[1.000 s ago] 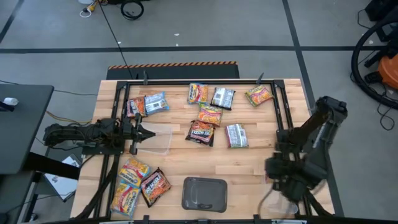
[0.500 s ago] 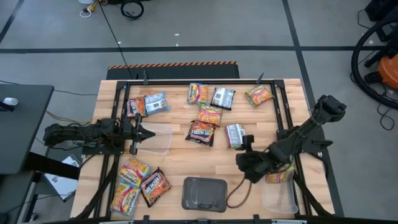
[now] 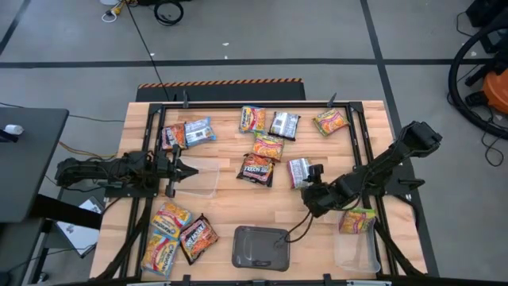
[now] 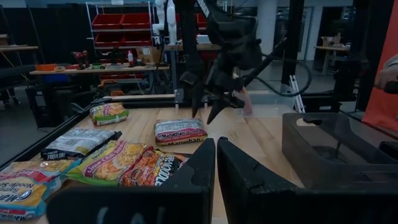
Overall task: Sort Maruchan noodles
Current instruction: Put the bottom green noodle pack into the bottom transparent bin
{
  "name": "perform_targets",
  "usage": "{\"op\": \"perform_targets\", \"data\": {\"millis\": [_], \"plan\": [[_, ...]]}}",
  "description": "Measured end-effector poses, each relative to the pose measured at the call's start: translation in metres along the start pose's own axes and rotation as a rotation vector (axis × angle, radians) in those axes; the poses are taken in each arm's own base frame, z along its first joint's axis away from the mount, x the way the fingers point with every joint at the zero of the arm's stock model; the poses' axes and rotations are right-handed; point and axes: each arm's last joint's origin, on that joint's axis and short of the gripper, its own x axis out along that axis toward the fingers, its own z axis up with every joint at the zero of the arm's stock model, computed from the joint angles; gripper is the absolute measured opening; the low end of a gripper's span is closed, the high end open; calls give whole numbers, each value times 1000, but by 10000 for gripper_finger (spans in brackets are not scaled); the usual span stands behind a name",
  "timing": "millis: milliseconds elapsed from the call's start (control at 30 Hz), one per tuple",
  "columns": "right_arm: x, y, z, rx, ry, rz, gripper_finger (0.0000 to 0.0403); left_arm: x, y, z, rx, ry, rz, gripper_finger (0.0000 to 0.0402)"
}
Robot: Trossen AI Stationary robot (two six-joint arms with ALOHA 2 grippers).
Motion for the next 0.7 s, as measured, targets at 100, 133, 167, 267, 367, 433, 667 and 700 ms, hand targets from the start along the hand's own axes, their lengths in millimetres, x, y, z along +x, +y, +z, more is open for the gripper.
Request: {"op": "perform_targets", "data": {"millis": [100, 133, 167, 267, 367, 433, 667, 700], "plan": [[6, -3, -4, 23, 10, -5, 210, 0, 0, 0, 0, 0, 0, 25], [8, -5, -5, 27, 14, -7, 210, 0, 0, 0, 0, 0, 0, 25], [10, -6, -5, 33, 17, -7, 210, 0, 0, 0, 0, 0, 0, 25], [17, -9, -8, 38, 11, 9, 210, 0, 0, 0, 0, 0, 0, 25], [22, -14, -9, 37, 21, 6, 210, 0, 0, 0, 0, 0, 0, 25], [24, -17, -9, 34, 29, -1, 208, 0, 0, 0, 0, 1, -1, 25], [29, -24, -9, 66, 45, -21, 156, 0, 0, 0, 0, 0, -1, 25], [29, -25, -9, 71, 46, -23, 142, 0, 0, 0, 0, 0, 0, 25]]}}
